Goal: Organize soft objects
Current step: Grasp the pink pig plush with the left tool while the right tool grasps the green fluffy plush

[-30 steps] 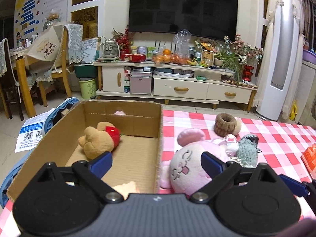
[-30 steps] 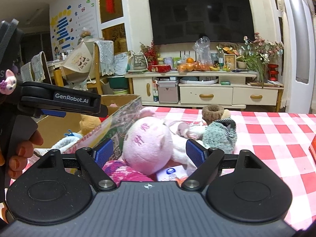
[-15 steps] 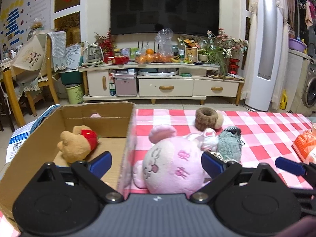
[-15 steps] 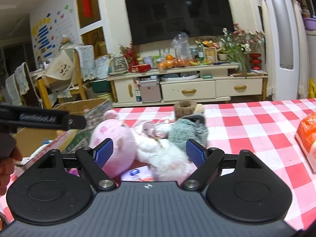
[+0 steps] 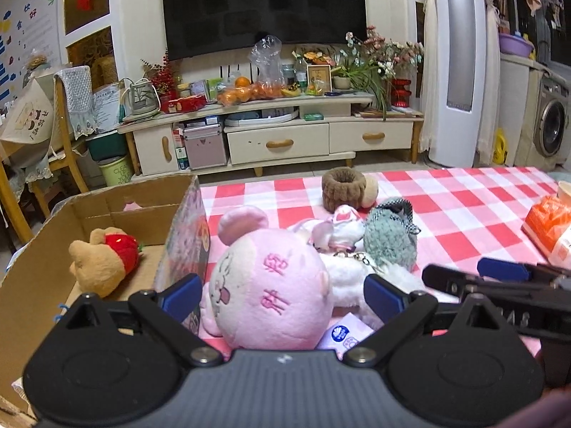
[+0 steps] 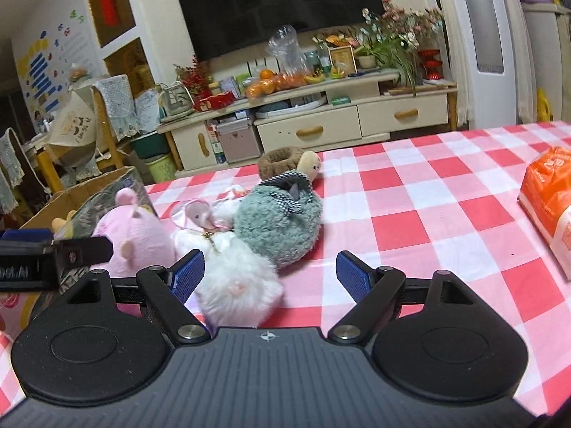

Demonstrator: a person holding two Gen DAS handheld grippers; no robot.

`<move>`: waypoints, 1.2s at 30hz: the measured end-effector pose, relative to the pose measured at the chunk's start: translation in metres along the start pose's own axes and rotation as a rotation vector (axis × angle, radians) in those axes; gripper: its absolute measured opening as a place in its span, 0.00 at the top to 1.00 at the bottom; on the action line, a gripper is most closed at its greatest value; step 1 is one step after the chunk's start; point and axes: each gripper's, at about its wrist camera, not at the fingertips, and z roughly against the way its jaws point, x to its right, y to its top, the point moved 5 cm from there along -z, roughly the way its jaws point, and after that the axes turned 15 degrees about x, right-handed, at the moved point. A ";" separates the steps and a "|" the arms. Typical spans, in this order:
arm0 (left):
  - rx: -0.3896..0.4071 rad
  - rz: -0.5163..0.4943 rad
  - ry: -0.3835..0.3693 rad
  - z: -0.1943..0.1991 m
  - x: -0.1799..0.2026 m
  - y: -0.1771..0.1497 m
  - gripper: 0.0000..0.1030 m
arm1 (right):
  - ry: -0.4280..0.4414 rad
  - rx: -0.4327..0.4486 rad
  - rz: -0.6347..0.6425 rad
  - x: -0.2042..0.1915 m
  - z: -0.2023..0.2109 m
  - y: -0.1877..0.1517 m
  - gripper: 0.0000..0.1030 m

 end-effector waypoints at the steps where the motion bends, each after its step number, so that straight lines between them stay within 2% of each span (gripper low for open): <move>1: -0.005 -0.004 0.005 -0.003 0.001 -0.001 0.06 | -0.001 -0.001 -0.007 0.002 -0.003 0.000 0.02; 11: -0.045 -0.035 0.061 -0.025 0.005 -0.010 0.07 | 0.023 -0.007 -0.090 0.016 -0.033 0.001 0.01; 17: -0.075 -0.043 0.074 -0.037 0.006 -0.016 0.10 | 0.066 -0.016 -0.074 0.018 -0.056 0.007 0.00; 23: -0.073 -0.068 0.097 -0.043 0.007 -0.016 0.15 | 0.098 -0.064 -0.063 0.014 -0.076 0.004 0.00; 27: -0.069 -0.064 0.098 -0.044 0.005 -0.016 0.17 | 0.093 -0.102 -0.068 0.013 -0.087 -0.003 0.00; 33: -0.064 -0.064 0.093 -0.044 0.004 -0.015 0.22 | 0.080 -0.094 -0.060 0.012 -0.094 -0.004 0.00; 34: -0.064 -0.061 0.094 -0.044 0.004 -0.015 0.22 | 0.079 -0.095 -0.054 0.011 -0.094 -0.005 0.08; 36: -0.061 -0.059 0.095 -0.044 0.005 -0.015 0.23 | 0.089 -0.092 -0.061 0.010 -0.093 -0.004 0.12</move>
